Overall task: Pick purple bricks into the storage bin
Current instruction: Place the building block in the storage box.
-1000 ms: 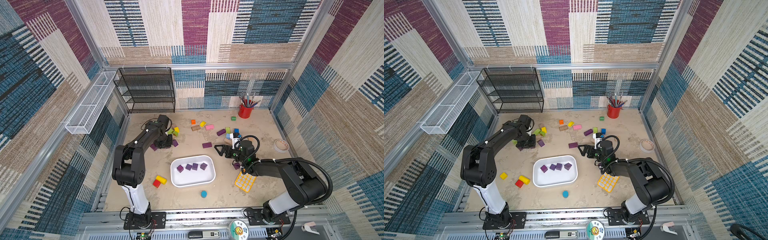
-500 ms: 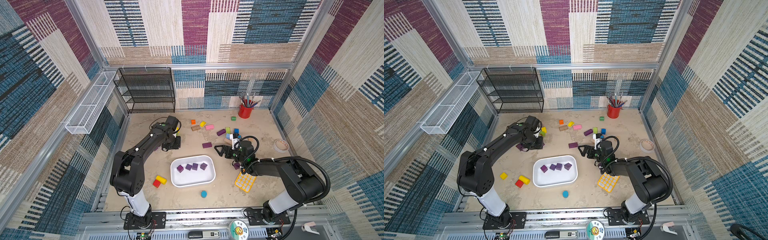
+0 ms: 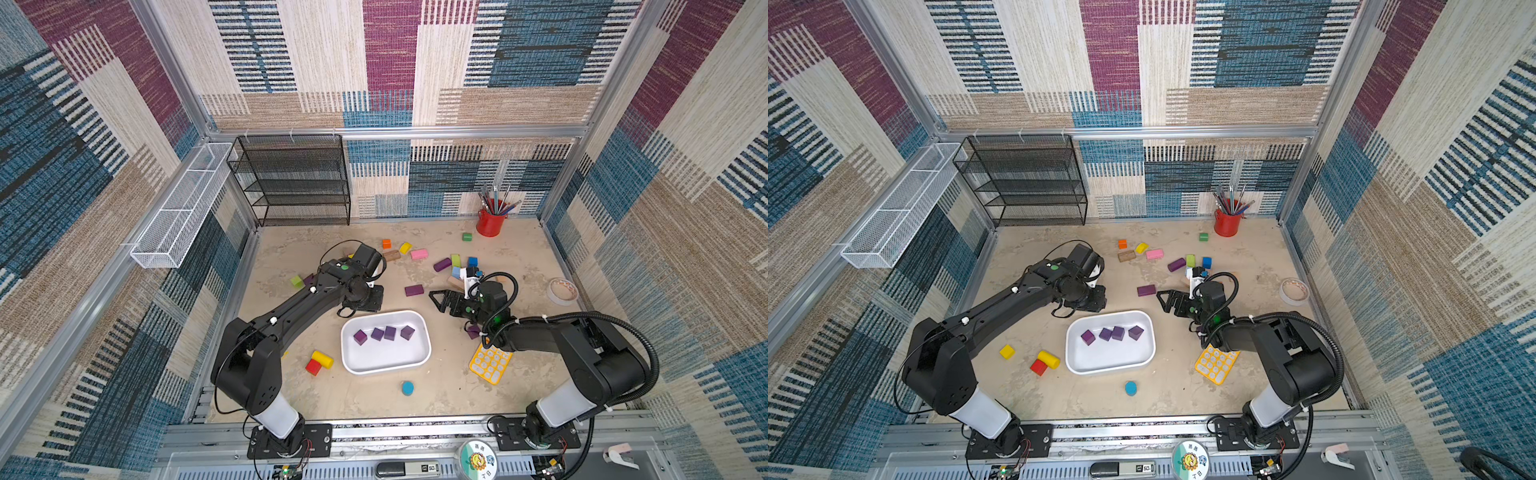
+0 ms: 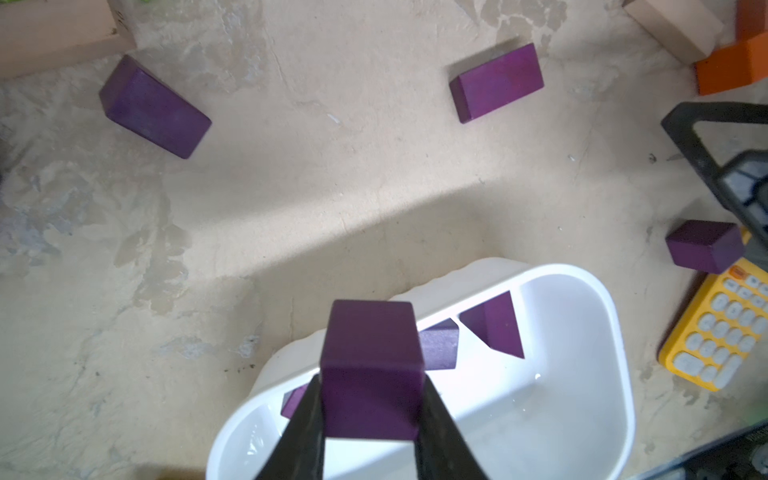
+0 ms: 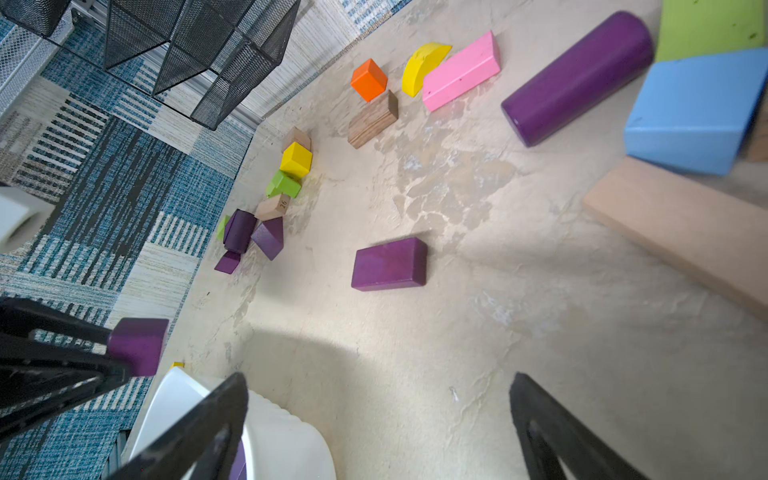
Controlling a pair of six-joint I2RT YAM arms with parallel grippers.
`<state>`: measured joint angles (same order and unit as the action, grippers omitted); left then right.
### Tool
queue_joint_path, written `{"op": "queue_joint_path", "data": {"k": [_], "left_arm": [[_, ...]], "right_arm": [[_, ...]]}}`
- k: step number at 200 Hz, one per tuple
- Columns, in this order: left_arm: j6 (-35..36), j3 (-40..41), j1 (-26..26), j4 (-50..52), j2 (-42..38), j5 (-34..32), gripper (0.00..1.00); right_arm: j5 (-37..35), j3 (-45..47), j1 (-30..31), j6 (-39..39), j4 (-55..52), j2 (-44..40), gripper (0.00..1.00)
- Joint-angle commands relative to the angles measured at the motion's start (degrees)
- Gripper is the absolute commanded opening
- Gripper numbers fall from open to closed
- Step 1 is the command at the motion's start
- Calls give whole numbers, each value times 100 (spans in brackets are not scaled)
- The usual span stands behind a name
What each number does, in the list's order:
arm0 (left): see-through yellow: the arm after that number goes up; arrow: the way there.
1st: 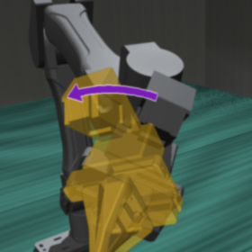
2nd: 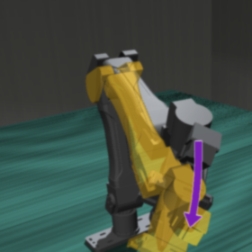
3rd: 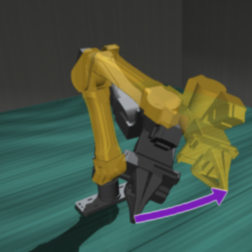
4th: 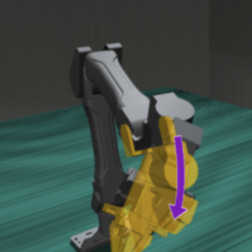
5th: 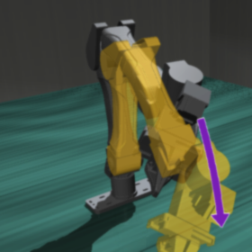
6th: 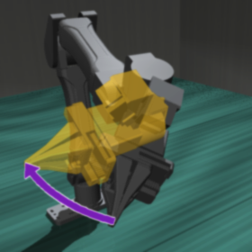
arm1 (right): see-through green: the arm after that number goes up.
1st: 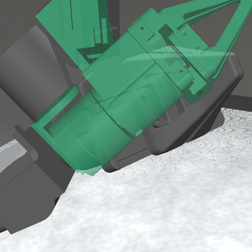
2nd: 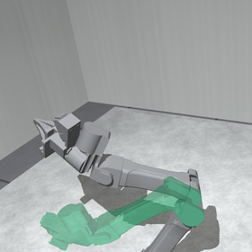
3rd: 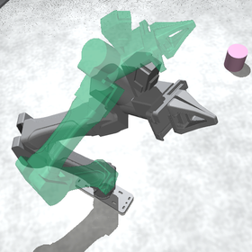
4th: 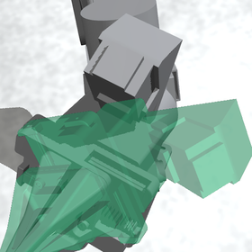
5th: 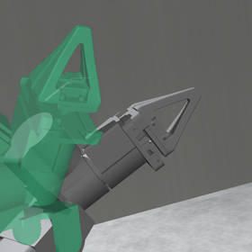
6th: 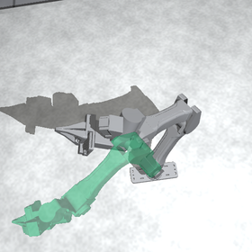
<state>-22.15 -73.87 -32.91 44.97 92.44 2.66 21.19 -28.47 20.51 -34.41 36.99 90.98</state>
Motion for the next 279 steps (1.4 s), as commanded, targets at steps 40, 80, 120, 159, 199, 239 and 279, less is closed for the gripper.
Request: {"op": "queue_joint_path", "data": {"k": [40, 80, 120, 159, 199, 239, 279], "left_arm": [[-355, 297, -415, -636, -121, 114, 25], [-345, 316, -761, -838, -54, 27, 26], [-326, 270, -1087, -975, 148, -54, 26], [-298, 106, -1319, -974, 410, -159, 26], [-281, -20, -1428, -978, 699, -178, 25], [-250, -26, -1464, -999, 879, -196, 25], [-261, 40, -1488, -1087, 1002, -211, 25]], "right_arm": [[-67, -14, -3, -25, 216, 97, 99], [-80, -27, -3, -4, 229, 135, 99], [-78, -27, 1, 14, 222, 144, 99], [-59, -31, -3, 29, 227, 147, 99], [-38, -36, -3, 40, 216, 165, 99], [-36, -45, -3, 49, 225, 187, 99], [-19, -51, -3, 49, 231, 218, 99]]}}
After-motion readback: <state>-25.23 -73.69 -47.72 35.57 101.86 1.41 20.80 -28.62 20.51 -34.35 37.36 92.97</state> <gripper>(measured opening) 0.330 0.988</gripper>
